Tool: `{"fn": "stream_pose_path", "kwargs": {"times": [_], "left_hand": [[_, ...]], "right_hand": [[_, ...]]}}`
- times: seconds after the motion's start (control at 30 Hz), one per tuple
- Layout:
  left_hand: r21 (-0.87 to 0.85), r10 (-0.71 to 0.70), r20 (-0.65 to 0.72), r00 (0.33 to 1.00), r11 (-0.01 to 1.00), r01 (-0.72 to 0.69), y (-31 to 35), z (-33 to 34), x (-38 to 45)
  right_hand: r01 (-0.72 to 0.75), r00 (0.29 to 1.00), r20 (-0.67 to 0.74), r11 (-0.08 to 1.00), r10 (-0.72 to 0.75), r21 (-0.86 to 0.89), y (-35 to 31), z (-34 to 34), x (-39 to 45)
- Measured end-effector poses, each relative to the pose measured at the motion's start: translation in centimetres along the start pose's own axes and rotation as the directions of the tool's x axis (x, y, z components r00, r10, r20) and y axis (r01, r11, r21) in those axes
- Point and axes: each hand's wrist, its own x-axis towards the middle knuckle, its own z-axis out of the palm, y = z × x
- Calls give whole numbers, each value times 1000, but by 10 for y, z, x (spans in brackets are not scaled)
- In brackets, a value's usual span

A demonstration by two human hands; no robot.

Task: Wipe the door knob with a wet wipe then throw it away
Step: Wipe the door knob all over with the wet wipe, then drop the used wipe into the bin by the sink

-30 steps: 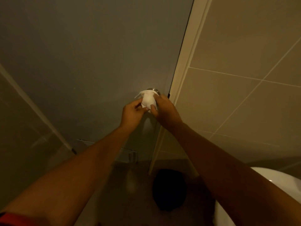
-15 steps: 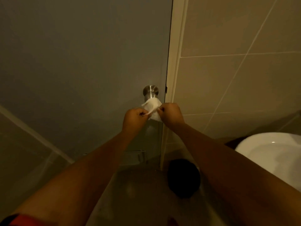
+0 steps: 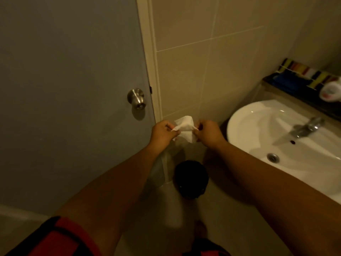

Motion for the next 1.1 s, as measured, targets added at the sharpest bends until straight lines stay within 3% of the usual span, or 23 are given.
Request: {"fn": "stream_pose_path", "kwargs": {"times": [0.07,0.13,0.37,0.47,0.67,0.77,0.93,1.1], "left_hand": [[-58,-13,114,993,998,20,9,22,-2],[-3,13,182,983,1000,-12,15,41,-2],[221,69,270,960,966,-131,28,76,3],[222,40,304,952,969,-112,28,84,7],[180,-104,247,963,982,59,8,90,26],[255,-186,187,965,957,135,-12,98,44],[359,-340,36,940,882,305,-66,116,77],[448,-465,60,883,803,393,-122,147,108]], "right_hand": [[-43,998,-45,999,44,20,16,-17,-11],[-81,995,-56,996,83,25,28,-34,-22],[-263,953,-106,949,284,172,70,-53,-30],[-308,938,-101,933,330,187,80,-47,-26],[-420,903,37,860,428,290,99,-25,-1],[-453,891,122,832,438,319,104,-10,14],[-489,868,201,852,454,189,129,25,49],[-534,834,228,840,503,99,180,68,81]]}}
